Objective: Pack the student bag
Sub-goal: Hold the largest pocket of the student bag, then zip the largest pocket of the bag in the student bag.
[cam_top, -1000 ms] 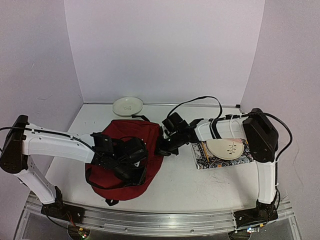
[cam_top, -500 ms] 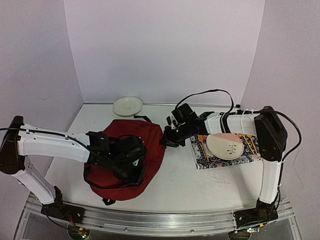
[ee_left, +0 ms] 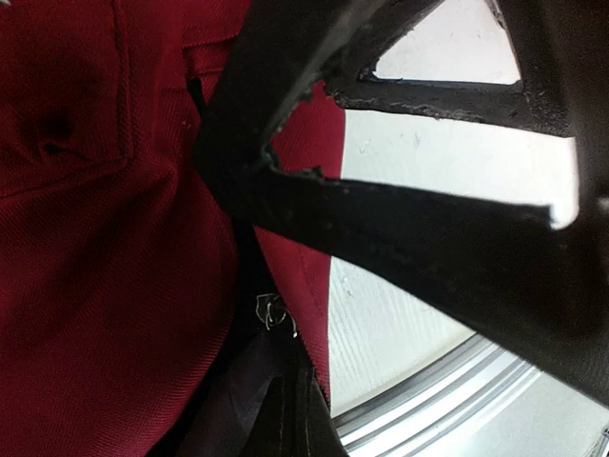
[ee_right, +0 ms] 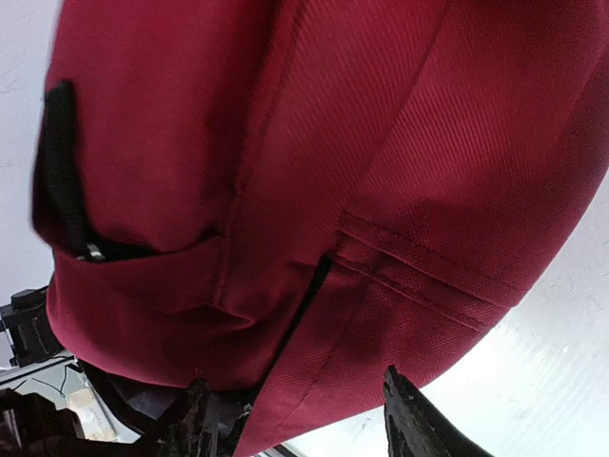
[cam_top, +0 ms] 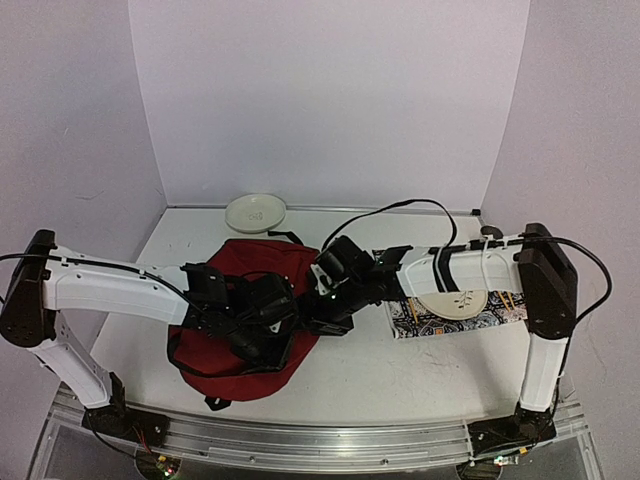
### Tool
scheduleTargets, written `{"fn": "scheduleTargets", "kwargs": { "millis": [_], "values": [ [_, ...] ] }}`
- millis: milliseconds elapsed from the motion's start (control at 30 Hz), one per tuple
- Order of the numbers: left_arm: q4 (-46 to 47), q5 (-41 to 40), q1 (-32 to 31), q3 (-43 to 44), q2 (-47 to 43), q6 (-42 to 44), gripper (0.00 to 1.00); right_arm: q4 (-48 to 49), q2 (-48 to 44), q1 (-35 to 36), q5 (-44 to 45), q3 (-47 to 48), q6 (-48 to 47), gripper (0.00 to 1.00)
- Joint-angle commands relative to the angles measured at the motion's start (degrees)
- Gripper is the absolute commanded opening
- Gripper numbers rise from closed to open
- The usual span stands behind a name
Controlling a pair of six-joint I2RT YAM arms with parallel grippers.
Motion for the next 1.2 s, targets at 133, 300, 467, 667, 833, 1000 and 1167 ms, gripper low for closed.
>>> {"fn": "scheduleTargets", "kwargs": {
  "millis": [133, 300, 467, 667, 833, 1000, 1167],
  "values": [
    [0.8, -0.46, -0.48, -0.67, -1.72, -0.19, 0.0, -1.58, 7.25, 1.18, -1.5, 6.17, 1.53, 0.65],
    [1.28, -0.55, -1.06, -0.94, -1.79, -0.53, 0.0, -1.58, 9.32, 1.29, -0.1, 7.92, 1.42, 0.59],
    [1.32, -0.25, -1.35, -1.6, -2.32, -0.68, 0.0, -3.43, 9.18, 1.07, 2.64, 7.97, 0.67, 0.32],
    [1.23, 0.4, -1.46, -3.56, -4.23, -1.18, 0.0, -4.26, 5.41, -1.73, 5.62, 5.39, -1.12, 0.0],
    [1.21, 1.37, -1.54, -4.45, -5.18, -1.31, 0.0, -4.9, 1.41, -5.96, 7.58, 3.09, -3.66, 0.0],
    [1.1, 2.35, -1.63, -4.93, -6.02, -1.3, 0.0, -5.25, -1.06, -10.72, 8.72, 2.51, -6.65, 0.0],
    [1.05, 2.83, -1.83, -5.69, -6.8, -1.37, 0.0, -5.56, 0.26, -15.15, 8.96, 5.15, -9.53, 0.0]
  ]
}}
